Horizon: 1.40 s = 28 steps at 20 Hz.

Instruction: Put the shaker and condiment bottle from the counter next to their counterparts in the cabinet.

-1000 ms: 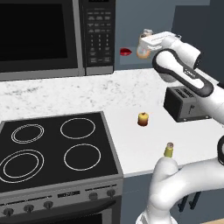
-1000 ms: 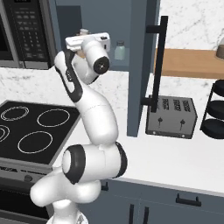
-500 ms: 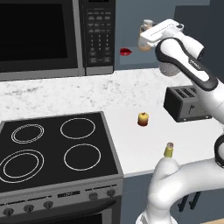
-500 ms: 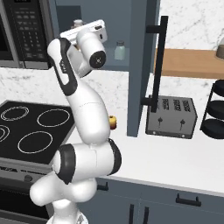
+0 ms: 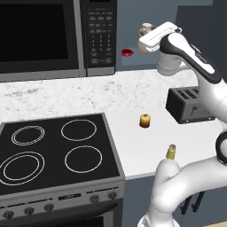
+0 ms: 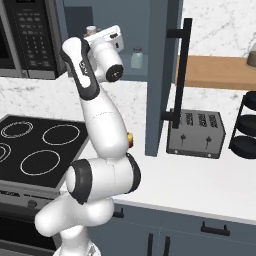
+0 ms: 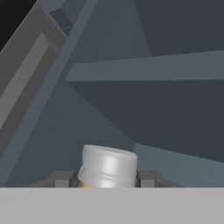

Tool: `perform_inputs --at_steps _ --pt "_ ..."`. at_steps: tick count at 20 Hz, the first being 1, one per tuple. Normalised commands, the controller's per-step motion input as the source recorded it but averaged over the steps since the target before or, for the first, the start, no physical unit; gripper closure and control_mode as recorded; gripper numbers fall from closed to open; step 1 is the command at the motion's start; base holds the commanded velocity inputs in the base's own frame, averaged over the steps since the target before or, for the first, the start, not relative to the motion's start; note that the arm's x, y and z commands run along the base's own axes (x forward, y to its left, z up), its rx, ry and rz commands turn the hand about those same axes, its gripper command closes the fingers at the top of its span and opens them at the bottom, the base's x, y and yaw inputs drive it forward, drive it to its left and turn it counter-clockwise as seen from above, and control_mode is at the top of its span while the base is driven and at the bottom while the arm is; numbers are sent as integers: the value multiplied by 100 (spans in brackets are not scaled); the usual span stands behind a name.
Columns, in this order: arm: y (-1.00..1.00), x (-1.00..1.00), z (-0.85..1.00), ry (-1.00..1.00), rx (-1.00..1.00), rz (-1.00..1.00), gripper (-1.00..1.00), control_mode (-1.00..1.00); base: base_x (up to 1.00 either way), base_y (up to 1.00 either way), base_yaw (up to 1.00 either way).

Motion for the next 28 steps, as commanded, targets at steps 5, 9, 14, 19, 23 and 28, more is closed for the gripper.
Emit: perform_inputs --at_steps 5,9,14,19,23,28 --pt "0 4 0 2 1 0 100 -100 0 0 0" --pt "-1 17 -3 14 8 0 100 -100 0 0 0" --pt "-1 16 -9 13 4 0 100 -100 0 0 0" --pt "0 0 -16 -1 0 0 100 -100 0 0 0" --pt "0 0 -34 -2 0 0 100 -100 0 0 0" --pt "0 10 -41 0 1 0 100 -100 0 0 0"
